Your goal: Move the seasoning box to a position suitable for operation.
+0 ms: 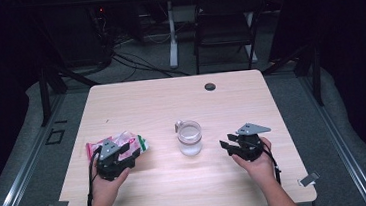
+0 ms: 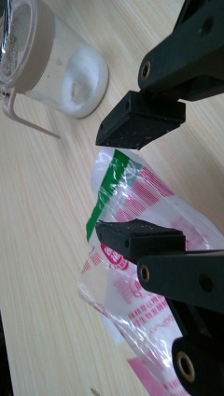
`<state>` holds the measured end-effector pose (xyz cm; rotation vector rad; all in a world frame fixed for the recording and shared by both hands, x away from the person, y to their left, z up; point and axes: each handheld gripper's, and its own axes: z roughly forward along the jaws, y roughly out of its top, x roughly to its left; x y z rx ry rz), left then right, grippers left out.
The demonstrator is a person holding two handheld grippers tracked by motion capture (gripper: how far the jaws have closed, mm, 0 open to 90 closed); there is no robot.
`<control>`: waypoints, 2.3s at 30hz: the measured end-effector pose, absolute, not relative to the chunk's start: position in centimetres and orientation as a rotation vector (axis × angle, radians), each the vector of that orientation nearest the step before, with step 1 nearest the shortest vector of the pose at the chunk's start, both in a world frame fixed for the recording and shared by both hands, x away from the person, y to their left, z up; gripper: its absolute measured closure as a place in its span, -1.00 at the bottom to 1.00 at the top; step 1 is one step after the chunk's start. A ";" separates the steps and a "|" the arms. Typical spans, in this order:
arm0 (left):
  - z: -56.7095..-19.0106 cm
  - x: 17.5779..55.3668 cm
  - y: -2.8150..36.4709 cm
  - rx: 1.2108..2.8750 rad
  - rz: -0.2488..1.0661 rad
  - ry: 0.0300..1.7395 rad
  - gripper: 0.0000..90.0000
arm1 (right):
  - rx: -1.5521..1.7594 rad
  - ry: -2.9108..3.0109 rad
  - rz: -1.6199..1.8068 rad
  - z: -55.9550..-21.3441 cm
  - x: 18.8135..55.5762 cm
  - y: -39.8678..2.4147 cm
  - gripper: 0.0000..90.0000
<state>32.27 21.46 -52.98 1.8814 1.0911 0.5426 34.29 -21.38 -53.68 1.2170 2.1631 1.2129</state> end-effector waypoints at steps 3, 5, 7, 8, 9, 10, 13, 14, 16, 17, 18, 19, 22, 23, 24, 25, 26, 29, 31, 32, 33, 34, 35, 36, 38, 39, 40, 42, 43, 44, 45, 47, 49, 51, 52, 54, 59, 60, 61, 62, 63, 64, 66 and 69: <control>-53.0 31.8 22.1 1.869 0.549 1.111 0.15 | 1.213 2.165 1.204 -53.8 35.0 -20.9 0.30; -53.0 31.6 22.6 1.864 0.549 1.124 0.15 | 1.205 2.173 1.194 -53.9 35.4 -20.6 0.32; -53.1 31.3 23.0 1.855 0.553 1.138 0.16 | 1.198 2.180 1.188 -54.0 35.9 -20.3 0.35; -53.1 31.2 23.2 1.851 0.554 1.143 0.15 | 1.196 2.186 1.185 -54.0 36.1 -20.1 0.34; -53.1 31.0 23.4 1.848 0.555 1.146 0.15 | 1.195 2.188 1.192 -54.0 36.3 -19.9 0.34; -53.1 30.9 23.5 1.840 0.557 1.150 0.15 | 1.191 2.186 1.196 -54.1 36.5 -19.8 0.34; -53.1 30.5 24.0 1.835 0.559 1.163 0.15 | 1.190 2.206 1.204 -54.3 37.1 -19.3 0.34; -53.2 30.3 24.2 1.829 0.561 1.170 0.15 | 1.194 2.212 1.207 -54.4 37.3 -19.2 0.33; -53.2 30.0 24.4 1.828 0.566 1.175 0.15 | 1.190 2.228 1.213 -54.6 37.7 -18.9 0.33; -53.1 29.8 24.6 1.830 0.566 1.181 0.15 | 1.189 2.235 1.218 -54.6 37.9 -18.7 0.34; -53.2 29.7 24.7 1.825 0.571 1.183 0.15 | 1.183 2.247 1.217 -54.6 38.0 -18.6 0.34; -53.2 29.6 24.9 1.826 0.573 1.187 0.15 | 1.173 2.254 1.231 -54.7 38.3 -18.2 0.34; -53.2 29.4 25.1 1.822 0.579 1.202 0.16 | 1.164 2.251 1.225 -54.8 38.6 -17.7 0.34; -53.3 29.3 25.1 1.820 0.578 1.207 0.18 | 1.164 2.253 1.221 -54.8 38.7 -17.6 0.34; -53.3 29.2 25.1 1.828 0.571 1.208 0.21 | 1.159 2.250 1.221 -54.9 38.8 -17.4 0.35; -53.3 29.1 25.0 1.832 0.559 1.204 0.28 | 1.152 2.246 1.226 -54.9 39.0 -17.3 0.38; -53.3 29.0 24.9 1.836 0.555 1.193 0.34 | 1.152 2.235 1.232 -55.0 39.1 -17.1 0.40; -53.2 28.7 24.7 1.851 0.549 1.173 0.48 | 1.147 2.221 1.246 -55.0 39.4 -17.0 0.45; -53.2 28.5 24.3 1.859 0.528 1.152 0.57 | 1.141 2.183 1.259 -55.0 39.8 -16.9 0.49; -53.2 28.5 24.3 1.859 0.528 1.152 0.63 | 1.141 2.183 1.259 -55.0 39.8 -16.9 0.49; -53.1 28.4 24.1 1.864 0.529 1.157 0.63 | 1.149 2.175 1.266 -54.9 39.9 -17.0 0.51; -53.0 28.4 23.7 1.865 0.529 1.169 0.77 | 1.158 2.173 1.289 -54.9 40.2 -17.1 0.60; -53.0 28.4 23.7 1.865 0.529 1.169 0.82 | 1.158 2.173 1.289 -54.9 40.2 -17.1 0.60; -52.8 28.7 23.2 1.855 0.499 1.170 0.88 | 1.169 2.187 1.306 -54.9 40.4 -17.2 0.67; -52.7 29.1 22.2 1.859 0.460 1.160 0.93 | 1.164 2.206 1.302 -55.0 40.5 -17.1 0.70; -52.7 29.1 22.2 1.859 0.460 1.160 0.96 | 1.164 2.206 1.302 -55.0 40.5 -17.1 0.70; -52.5 29.5 21.0 1.880 0.452 1.137 0.97 | 1.150 2.221 1.305 -55.0 40.3 -16.8 0.71; -52.4 29.9 19.8 1.898 0.446 1.120 0.97 | 1.109 2.247 1.295 -54.9 40.1 -16.4 0.77; -52.4 29.9 19.8 1.898 0.446 1.120 0.97 | 1.109 2.247 1.295 -54.9 40.1 -16.4 0.77; -52.4 30.3 18.9 1.903 0.436 1.117 0.97 | 1.100 2.256 1.278 -54.9 40.0 -16.2 0.80; -52.4 30.7 18.3 1.902 0.427 1.117 0.97 | 1.086 2.257 1.264 -54.9 39.9 -16.0 0.81; -52.6 31.5 17.1 1.883 0.407 1.133 0.96 | 1.078 2.283 1.278 -54.8 39.7 -15.9 0.81; -52.8 32.6 15.8 1.860 0.370 1.156 0.94 | 1.041 2.307 1.285 -54.7 39.3 -15.5 0.83; -52.9 32.9 15.5 1.859 0.367 1.162 0.94 | 1.029 2.315 1.285 -54.7 39.2 -15.3 0.83; -53.0 33.2 15.1 1.856 0.363 1.168 0.94 | 1.012 2.326 1.293 -54.7 39.0 -15.1 0.83; -53.2 33.7 14.5 1.863 0.361 1.174 0.95 | 0.972 2.361 1.305 -54.6 38.5 -14.5 0.83; -53.6 34.6 13.4 1.882 0.390 1.186 0.96 | 0.879 2.378 1.278 -54.2 37.9 -13.6 0.81; -53.6 34.8 13.2 1.887 0.398 1.195 0.96 | 0.880 2.351 1.279 -54.1 38.0 -13.5 0.82; -53.6 34.8 13.2 1.887 0.398 1.195 0.96 | 0.880 2.351 1.279 -54.1 38.0 -13.5 0.82; -53.6 35.1 13.0 1.883 0.406 1.196 0.96 | 0.918 2.314 1.308 -54.0 38.4 -13.6 0.83; -53.6 35.1 13.0 1.883 0.406 1.196 0.97 | 0.918 2.314 1.308 -54.0 38.4 -13.6 0.83; -53.6 35.2 12.8 1.890 0.421 1.196 0.97 | 0.943 2.302 1.328 -53.9 38.8 -13.7 0.85; -53.6 35.2 12.7 1.887 0.418 1.195 0.98 | 0.961 2.298 1.346 -53.9 39.1 -13.8 0.88; -53.6 35.2 12.4 1.896 0.418 1.184 1.00 | 0.969 2.303 1.368 -54.0 39.3 -13.7 0.90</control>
